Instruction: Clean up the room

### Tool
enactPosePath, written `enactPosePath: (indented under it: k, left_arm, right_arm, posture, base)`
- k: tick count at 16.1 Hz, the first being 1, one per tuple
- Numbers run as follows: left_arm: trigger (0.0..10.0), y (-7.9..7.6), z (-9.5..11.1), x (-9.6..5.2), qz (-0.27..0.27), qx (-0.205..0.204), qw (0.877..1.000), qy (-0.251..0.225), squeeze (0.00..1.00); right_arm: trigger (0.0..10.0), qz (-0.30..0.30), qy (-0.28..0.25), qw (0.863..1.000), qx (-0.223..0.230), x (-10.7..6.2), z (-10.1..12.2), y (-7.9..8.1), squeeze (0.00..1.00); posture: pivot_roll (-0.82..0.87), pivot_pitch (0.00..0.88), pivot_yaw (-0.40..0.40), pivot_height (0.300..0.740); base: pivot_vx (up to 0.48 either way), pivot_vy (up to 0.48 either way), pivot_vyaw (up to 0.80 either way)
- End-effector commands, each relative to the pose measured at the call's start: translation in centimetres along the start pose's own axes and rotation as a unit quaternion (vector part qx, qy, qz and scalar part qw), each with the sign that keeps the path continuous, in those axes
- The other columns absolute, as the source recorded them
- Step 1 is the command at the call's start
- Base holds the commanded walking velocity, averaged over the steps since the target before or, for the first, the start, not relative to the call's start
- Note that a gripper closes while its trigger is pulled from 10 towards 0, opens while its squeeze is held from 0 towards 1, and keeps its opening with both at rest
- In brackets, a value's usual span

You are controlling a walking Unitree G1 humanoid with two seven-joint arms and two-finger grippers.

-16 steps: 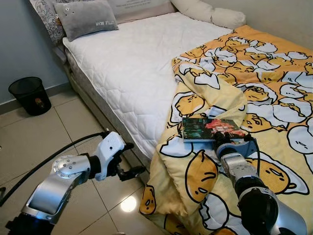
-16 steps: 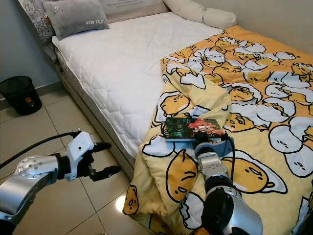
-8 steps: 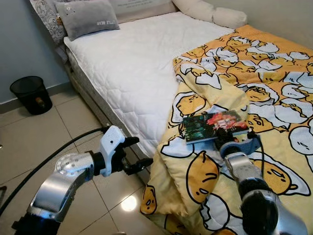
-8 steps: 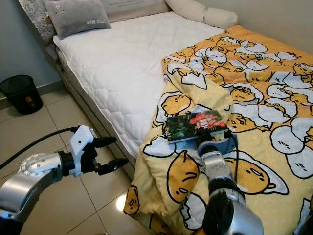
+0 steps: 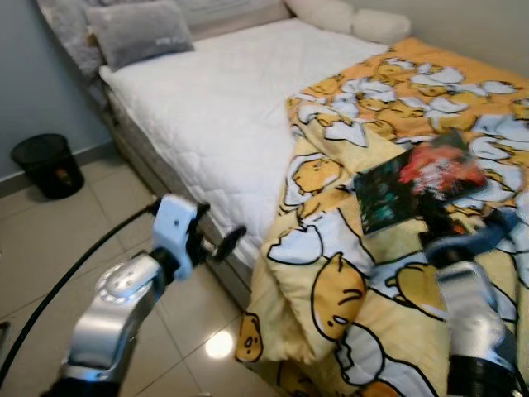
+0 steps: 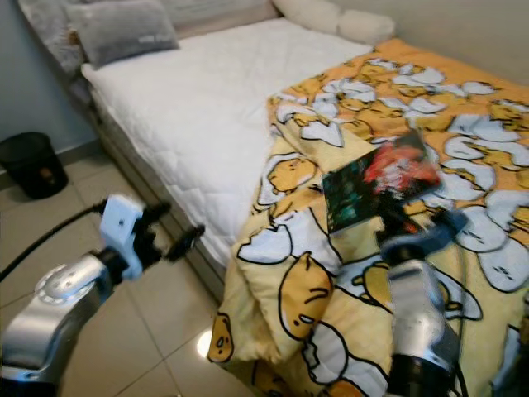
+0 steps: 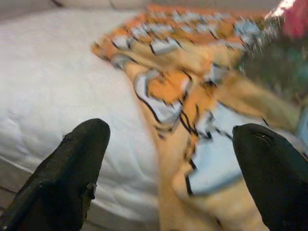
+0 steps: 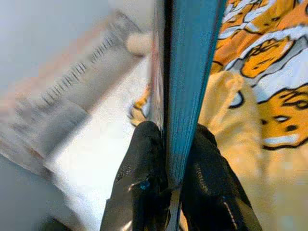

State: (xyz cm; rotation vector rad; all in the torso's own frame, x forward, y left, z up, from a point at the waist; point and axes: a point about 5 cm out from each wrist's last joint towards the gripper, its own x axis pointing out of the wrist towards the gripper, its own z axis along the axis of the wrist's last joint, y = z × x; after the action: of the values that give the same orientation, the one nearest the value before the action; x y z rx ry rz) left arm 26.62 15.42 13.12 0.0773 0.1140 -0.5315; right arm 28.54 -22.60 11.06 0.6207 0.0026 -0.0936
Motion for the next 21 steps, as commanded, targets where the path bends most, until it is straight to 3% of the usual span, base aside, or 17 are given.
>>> enactPosePath:
  k: [1,3,4,6,7,12,14,16,21]
  left_arm:
    - [10.0,0.4,0.3,-0.3,0.036,0.006,0.999,-0.007,0.04]
    - [10.0,0.3,-0.4,-1.0,0.063,0.004,0.998,0.018,0.0]
    - [10.0,0.5,-0.9,-1.0,0.057,-0.005,0.998,0.031,0.0]
    - [10.0,1.3,-1.1,-0.7,0.095,0.014,0.994,0.045,0.0]
    - [10.0,1.5,-1.4,-0.6,0.103,0.027,0.993,0.053,0.0]
    - [10.0,1.7,-1.0,0.0,0.112,0.042,0.992,0.043,0.0]
    - [10.0,1.4,-0.8,0.4,0.101,0.06,0.992,0.042,0.0]
    - [10.0,1.6,-0.6,0.6,0.105,0.065,0.992,0.039,0.0]
    - [10.0,1.8,-0.5,0.7,0.112,0.055,0.992,0.03,0.0]
  right_arm:
    - [10.0,0.014,-0.019,0.999,-0.028,0.0,0.3,1.9,0.0]
    - [10.0,-0.004,-0.009,0.997,-0.08,-0.5,-0.8,2.6,0.0]
    - [10.0,-0.025,0.002,0.991,-0.13,-0.6,-1.7,2.6,0.0]
    - [10.0,-0.047,0.01,0.988,-0.144,-0.7,-2.9,3.0,0.0]
    - [10.0,-0.052,0.007,0.983,-0.173,-0.6,-3.1,3.5,0.0]
    - [10.0,-0.018,-0.019,0.964,-0.264,-0.3,-3.3,5.9,0.0]
    - [10.0,-0.034,-0.033,0.973,-0.227,-0.1,-2.8,5.9,0.0]
    - [10.0,-0.037,-0.033,0.975,-0.218,0.0,-2.5,5.9,0.0]
    - [10.0,-0.043,-0.019,0.964,-0.262,0.2,-3.0,5.5,0.0]
  posture:
    - [0.01,0.0,-0.015,0.74]
    - [0.02,0.0,-0.02,0.74]
    - [0.02,0.0,-0.012,0.74]
    - [0.0,0.0,0.003,0.74]
    - [0.0,0.0,0.006,0.74]
    - [-0.01,0.0,0.011,0.74]
    - [0.0,0.0,0.011,0.74]
    - [0.0,0.0,0.01,0.74]
    - [0.0,0.0,0.004,0.74]
  base:
    - [0.0,0.0,0.0]
    - [0.0,0.0,0.0]
    - [0.0,0.0,0.0]
    - [0.0,0.0,-0.4]
    - [0.0,0.0,-0.8]
    - [0.0,0.0,-0.8]
    - [0.0,0.0,-0.8]
    - [0.0,0.0,-0.8]
    - [0.0,0.0,-0.8]
